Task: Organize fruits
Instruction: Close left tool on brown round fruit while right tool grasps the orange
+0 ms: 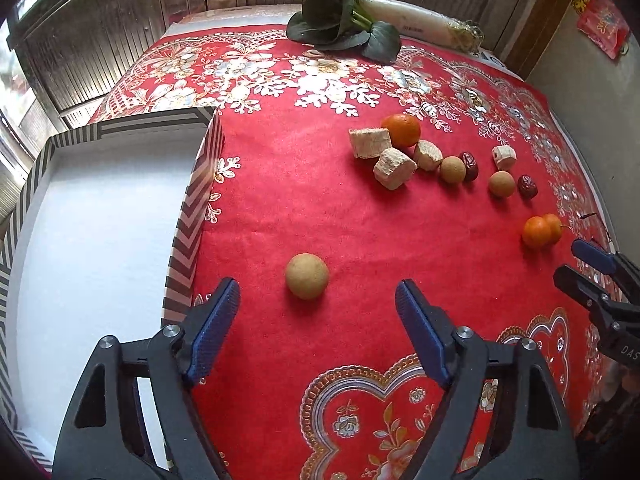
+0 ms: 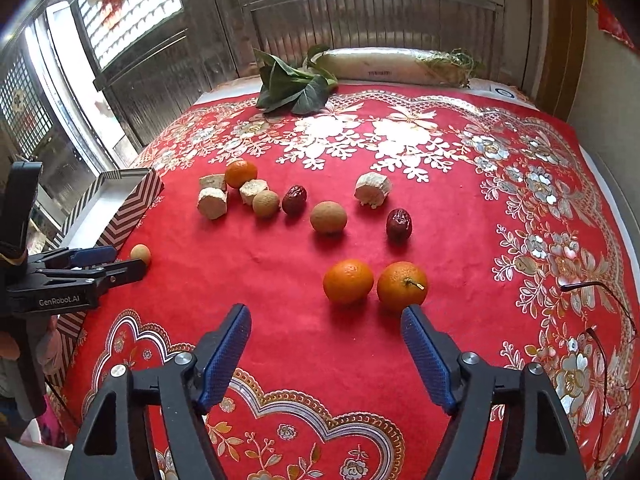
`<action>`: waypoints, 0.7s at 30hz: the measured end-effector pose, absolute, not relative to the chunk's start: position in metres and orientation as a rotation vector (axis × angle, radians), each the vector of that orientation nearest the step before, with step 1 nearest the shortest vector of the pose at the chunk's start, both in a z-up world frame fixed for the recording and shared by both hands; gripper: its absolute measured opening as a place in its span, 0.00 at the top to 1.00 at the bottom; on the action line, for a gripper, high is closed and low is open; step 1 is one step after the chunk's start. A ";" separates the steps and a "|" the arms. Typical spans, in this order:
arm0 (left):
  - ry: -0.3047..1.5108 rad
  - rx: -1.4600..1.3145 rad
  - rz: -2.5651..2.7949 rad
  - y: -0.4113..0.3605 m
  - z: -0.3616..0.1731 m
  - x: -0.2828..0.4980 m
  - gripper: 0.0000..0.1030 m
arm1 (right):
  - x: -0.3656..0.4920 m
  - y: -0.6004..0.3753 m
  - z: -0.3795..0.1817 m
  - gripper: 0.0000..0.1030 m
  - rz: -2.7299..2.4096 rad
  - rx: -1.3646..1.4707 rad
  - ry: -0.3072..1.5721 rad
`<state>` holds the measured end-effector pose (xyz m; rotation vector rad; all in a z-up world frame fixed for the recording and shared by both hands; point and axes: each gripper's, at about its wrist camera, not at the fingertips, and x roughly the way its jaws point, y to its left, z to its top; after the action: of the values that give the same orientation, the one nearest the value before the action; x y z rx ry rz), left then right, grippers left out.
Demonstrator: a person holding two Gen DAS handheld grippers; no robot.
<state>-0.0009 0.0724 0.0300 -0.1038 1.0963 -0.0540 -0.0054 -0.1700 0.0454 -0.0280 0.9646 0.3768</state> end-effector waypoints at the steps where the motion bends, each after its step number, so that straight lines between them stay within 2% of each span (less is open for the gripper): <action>1: 1.095 -0.098 -0.050 0.072 0.030 0.000 0.21 | -0.004 -0.172 0.045 0.30 0.389 -0.015 0.969; 4: 1.094 -0.079 -0.034 0.071 0.029 0.002 0.21 | 0.001 -0.173 0.041 0.36 0.416 0.016 0.988; 8: 1.115 -0.087 -0.021 0.072 0.024 0.006 0.21 | 0.010 -0.172 0.035 0.38 0.405 0.014 1.001; 11: 1.126 -0.086 -0.014 0.073 0.021 0.007 0.21 | 0.017 -0.168 0.035 0.44 0.445 0.028 1.015; 21: 1.137 -0.077 -0.001 0.072 0.018 0.014 0.21 | 0.025 -0.167 0.025 0.44 0.458 0.029 1.064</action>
<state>0.0142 0.0724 0.0179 -0.0765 1.1368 -0.0008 0.0250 -0.1669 0.0249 0.0290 1.0637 0.4585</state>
